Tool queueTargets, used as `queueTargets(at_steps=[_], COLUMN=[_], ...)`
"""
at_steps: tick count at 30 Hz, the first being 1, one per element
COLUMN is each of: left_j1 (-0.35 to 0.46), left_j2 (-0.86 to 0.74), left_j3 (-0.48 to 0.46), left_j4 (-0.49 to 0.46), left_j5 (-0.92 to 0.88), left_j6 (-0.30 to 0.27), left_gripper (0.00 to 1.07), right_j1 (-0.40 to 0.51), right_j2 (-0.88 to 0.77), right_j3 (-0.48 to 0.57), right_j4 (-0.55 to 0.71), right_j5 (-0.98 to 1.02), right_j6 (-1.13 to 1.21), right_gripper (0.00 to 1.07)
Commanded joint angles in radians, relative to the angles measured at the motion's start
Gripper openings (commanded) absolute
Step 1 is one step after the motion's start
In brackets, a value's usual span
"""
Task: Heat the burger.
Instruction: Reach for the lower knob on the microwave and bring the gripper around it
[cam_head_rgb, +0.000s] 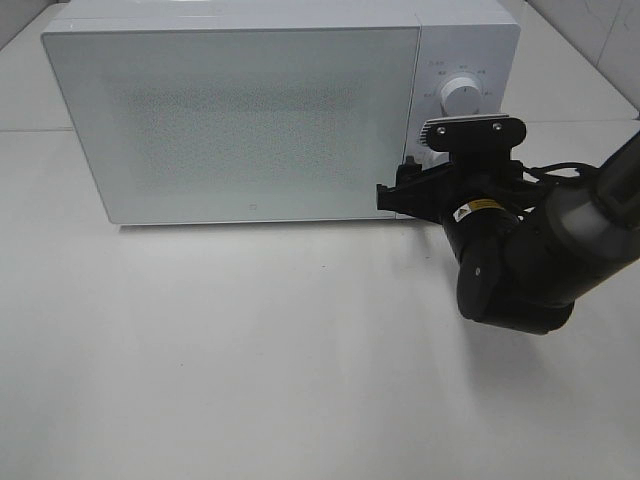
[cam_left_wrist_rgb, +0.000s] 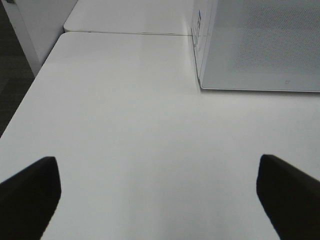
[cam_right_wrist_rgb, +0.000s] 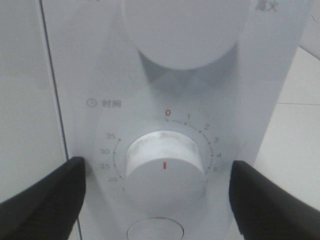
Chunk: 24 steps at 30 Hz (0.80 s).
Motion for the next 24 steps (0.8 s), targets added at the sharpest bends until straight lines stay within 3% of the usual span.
queueTargets(at_steps=[1, 9, 11, 12, 13, 15, 18, 20, 24], left_j1=[0.003, 0.003, 0.003, 0.003, 0.003, 0.003, 0.003, 0.003, 0.003], left_j2=[-0.017, -0.017, -0.017, -0.017, -0.017, -0.017, -0.017, -0.017, -0.017], left_j3=[0.003, 0.003, 0.003, 0.003, 0.003, 0.003, 0.003, 0.003, 0.003], left_j4=[0.005, 0.005, 0.005, 0.005, 0.005, 0.005, 0.005, 0.005, 0.005], left_j5=[-0.006, -0.006, -0.006, -0.006, -0.006, -0.006, -0.006, -0.006, -0.006], left_j6=[0.002, 0.002, 0.002, 0.002, 0.002, 0.002, 0.002, 0.002, 0.002], left_gripper=[1.00, 1.00, 1.00, 1.00, 1.00, 1.00, 1.00, 1.00, 1.00], right_j1=[-0.004, -0.005, -0.005, -0.005, -0.005, -0.005, -0.005, -0.005, -0.005], right_j2=[-0.025, -0.025, -0.025, -0.025, -0.025, -0.025, -0.025, -0.025, -0.025], right_j3=[-0.003, -0.003, -0.003, -0.004, -0.004, -0.004, -0.004, -0.004, -0.004], right_j4=[-0.012, -0.014, -0.015, -0.017, -0.017, -0.028, -0.037, -0.045, -0.045], right_j5=[-0.111, -0.111, -0.107, -0.104, -0.104, -0.104, -0.104, -0.104, -0.106], right_j6=[0.009, 0.009, 0.009, 0.009, 0.009, 0.009, 0.009, 0.009, 0.013], right_gripper=[0.73, 0.62, 0.56, 0.47, 0.47, 0.32, 0.27, 0.15, 0.12])
